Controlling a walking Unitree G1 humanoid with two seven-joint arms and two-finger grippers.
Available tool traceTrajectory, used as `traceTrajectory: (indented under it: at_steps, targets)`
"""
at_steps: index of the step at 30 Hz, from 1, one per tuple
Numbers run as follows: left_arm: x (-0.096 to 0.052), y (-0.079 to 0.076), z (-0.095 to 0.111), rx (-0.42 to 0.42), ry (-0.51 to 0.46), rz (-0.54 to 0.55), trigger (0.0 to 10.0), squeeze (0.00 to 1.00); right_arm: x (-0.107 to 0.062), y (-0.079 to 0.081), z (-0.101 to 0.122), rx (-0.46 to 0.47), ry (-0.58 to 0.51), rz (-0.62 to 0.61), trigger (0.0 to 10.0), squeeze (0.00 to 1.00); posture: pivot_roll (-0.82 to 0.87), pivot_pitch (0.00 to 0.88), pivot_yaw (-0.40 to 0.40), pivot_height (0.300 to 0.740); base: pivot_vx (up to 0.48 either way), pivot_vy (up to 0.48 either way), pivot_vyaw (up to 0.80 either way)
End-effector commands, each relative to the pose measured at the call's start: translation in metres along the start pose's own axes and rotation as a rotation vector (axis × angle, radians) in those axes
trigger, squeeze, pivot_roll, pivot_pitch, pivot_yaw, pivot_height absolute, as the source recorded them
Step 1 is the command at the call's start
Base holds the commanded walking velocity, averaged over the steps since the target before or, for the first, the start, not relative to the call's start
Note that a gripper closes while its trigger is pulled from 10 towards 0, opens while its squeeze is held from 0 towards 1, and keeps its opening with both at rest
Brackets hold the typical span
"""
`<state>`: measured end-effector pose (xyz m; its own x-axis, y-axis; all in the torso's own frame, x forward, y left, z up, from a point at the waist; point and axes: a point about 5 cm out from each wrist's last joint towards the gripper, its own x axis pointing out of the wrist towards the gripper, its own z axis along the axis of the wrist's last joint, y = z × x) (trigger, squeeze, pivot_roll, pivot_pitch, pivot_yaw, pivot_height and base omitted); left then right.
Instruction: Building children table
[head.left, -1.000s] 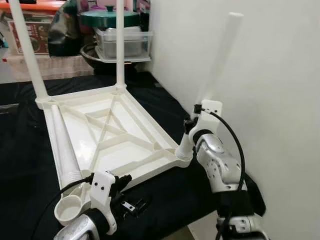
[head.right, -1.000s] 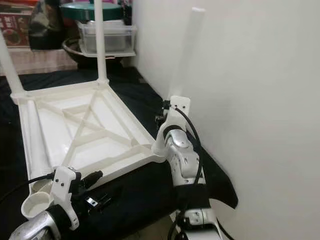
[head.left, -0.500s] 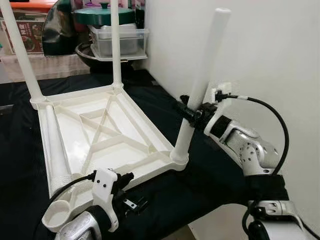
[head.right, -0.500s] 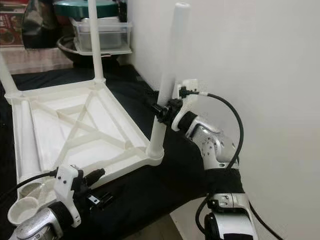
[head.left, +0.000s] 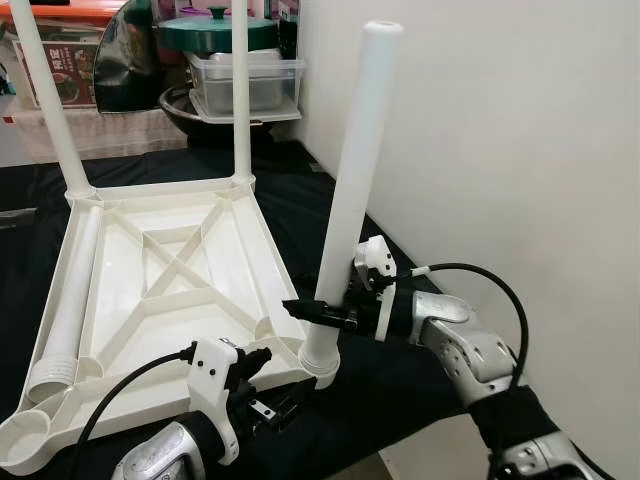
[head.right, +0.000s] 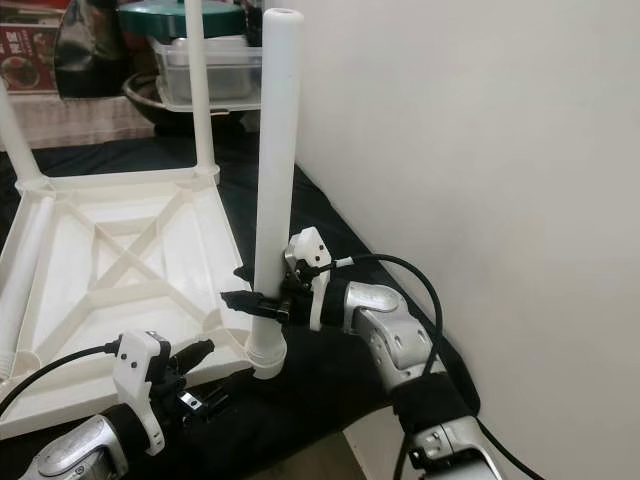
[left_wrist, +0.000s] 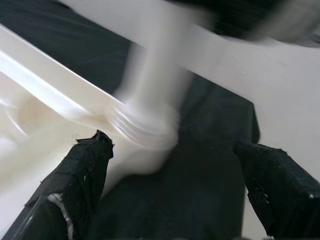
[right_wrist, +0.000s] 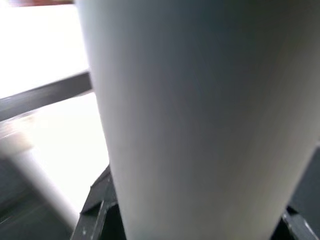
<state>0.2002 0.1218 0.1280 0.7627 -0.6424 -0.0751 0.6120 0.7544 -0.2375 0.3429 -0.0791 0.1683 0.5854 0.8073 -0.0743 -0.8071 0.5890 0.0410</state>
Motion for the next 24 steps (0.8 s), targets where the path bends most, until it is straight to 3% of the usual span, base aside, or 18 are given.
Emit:
traceTrajectory:
  at_steps: [1, 3, 4, 6, 7, 8, 9, 11, 12, 13, 18, 19, 20, 22, 23, 24]
  targets:
    - [0.0, -0.002, -0.006, -0.011, 0.017, -0.011, 10.0, 0.0, -0.019, -0.042, -0.029, 0.043, 0.196, -0.457, 0.0, 0.0, 0.03, 0.0, -0.112, 0.74, 0.0, 0.0, 0.0]
    - [0.001, -0.003, -0.005, -0.014, 0.013, -0.016, 10.0, 0.0, -0.042, -0.066, -0.041, 0.13, 0.243, -0.876, 0.0, 0.0, 0.03, 0.0, -0.112, 0.74, 0.0, 0.0, 0.0]
    - [0.001, -0.004, -0.005, -0.015, 0.013, -0.018, 10.0, 0.0, -0.051, -0.07, -0.044, 0.152, 0.253, -0.989, 0.0, 0.0, 0.03, 0.0, -0.112, 0.74, 0.0, 0.0, 0.0]
    - [0.001, -0.004, -0.005, -0.014, 0.013, -0.019, 10.0, 0.0, -0.053, -0.067, -0.046, 0.17, 0.237, -1.017, 0.0, 0.0, 0.03, 0.0, -0.111, 0.74, 0.0, 0.0, 0.0]
    - [0.001, -0.004, -0.005, -0.014, 0.013, -0.021, 10.0, 0.0, -0.053, -0.063, -0.047, 0.18, 0.225, -1.017, 3.9, 0.0, 0.03, 0.0, -0.111, 0.74, 0.0, 0.0, 0.0]
    - [0.001, -0.004, -0.005, -0.012, 0.015, -0.022, 10.0, 0.0, -0.046, -0.053, -0.047, 0.187, 0.218, -0.966, 3.9, 0.0, 0.03, 0.0, -0.111, 0.74, 0.0, 0.0, 0.0]
    - [0.001, -0.004, -0.005, -0.011, 0.015, -0.023, 10.0, 0.0, -0.039, -0.044, -0.045, 0.191, 0.207, -0.906, 10.0, 0.0, 0.03, 0.0, -0.111, 0.74, 0.0, 0.0, 0.0]
    - [0.0, -0.004, -0.005, -0.01, 0.017, -0.025, 10.0, 0.0, -0.027, -0.025, -0.036, 0.189, 0.137, -0.78, 10.0, 0.0, 0.02, 0.0, -0.105, 0.74, 0.0, 0.0, 0.0]
    - [0.0, -0.004, -0.005, -0.01, 0.017, -0.025, 10.0, 0.0, -0.027, -0.025, -0.036, 0.189, 0.137, -0.78, 10.0, 0.0, 0.02, 0.0, -0.105, 0.74, 0.0, 0.0, 0.0]
    - [0.001, -0.004, -0.005, -0.012, 0.017, -0.028, 10.0, 0.0, -0.023, -0.021, -0.028, 0.181, 0.074, -0.73, 10.0, 1.0, 0.03, 0.0, -0.106, 0.74, 0.0, 0.0, 0.0]
    - [0.001, -0.005, -0.004, -0.013, 0.017, -0.033, 10.0, 0.0, -0.017, -0.019, -0.011, 0.187, -0.022, -0.634, 10.0, 1.0, 0.02, 0.0, -0.102, 0.74, 0.0, 0.0, 0.0]
    - [0.002, -0.004, -0.004, -0.014, 0.016, -0.035, 10.0, 0.0, -0.015, -0.01, 0.005, 0.199, -0.092, -0.357, 10.0, 0.0, 0.02, 0.0, -0.103, 0.74, 0.0, 0.0, 0.0]
    - [0.002, -0.004, -0.004, -0.014, 0.016, -0.035, 10.0, 0.0, -0.015, -0.01, 0.005, 0.199, -0.092, -0.357, 10.0, 0.0, 0.02, 0.0, -0.103, 0.74, 0.0, 0.0, 0.0]
    - [0.003, -0.005, -0.004, -0.015, 0.015, -0.038, 10.0, 0.0, -0.023, 0.001, 0.012, 0.17, -0.124, -0.109, 10.0, 0.0, 0.02, 0.0, -0.108, 0.74, 0.0, 0.0, 0.0]
    - [0.003, -0.005, -0.004, -0.015, 0.015, -0.038, 10.0, 0.0, -0.023, 0.001, 0.012, 0.17, -0.124, -0.109, 10.0, 0.0, 0.02, 0.0, -0.108, 0.74, 0.0, 0.0, 0.0]
    - [0.003, -0.005, -0.004, -0.016, 0.013, -0.039, 10.0, 0.0, -0.029, 0.004, 0.012, 0.168, -0.127, -0.033, 10.0, 0.0, 0.02, 0.0, -0.11, 0.74, 0.0, 0.0, 0.0]
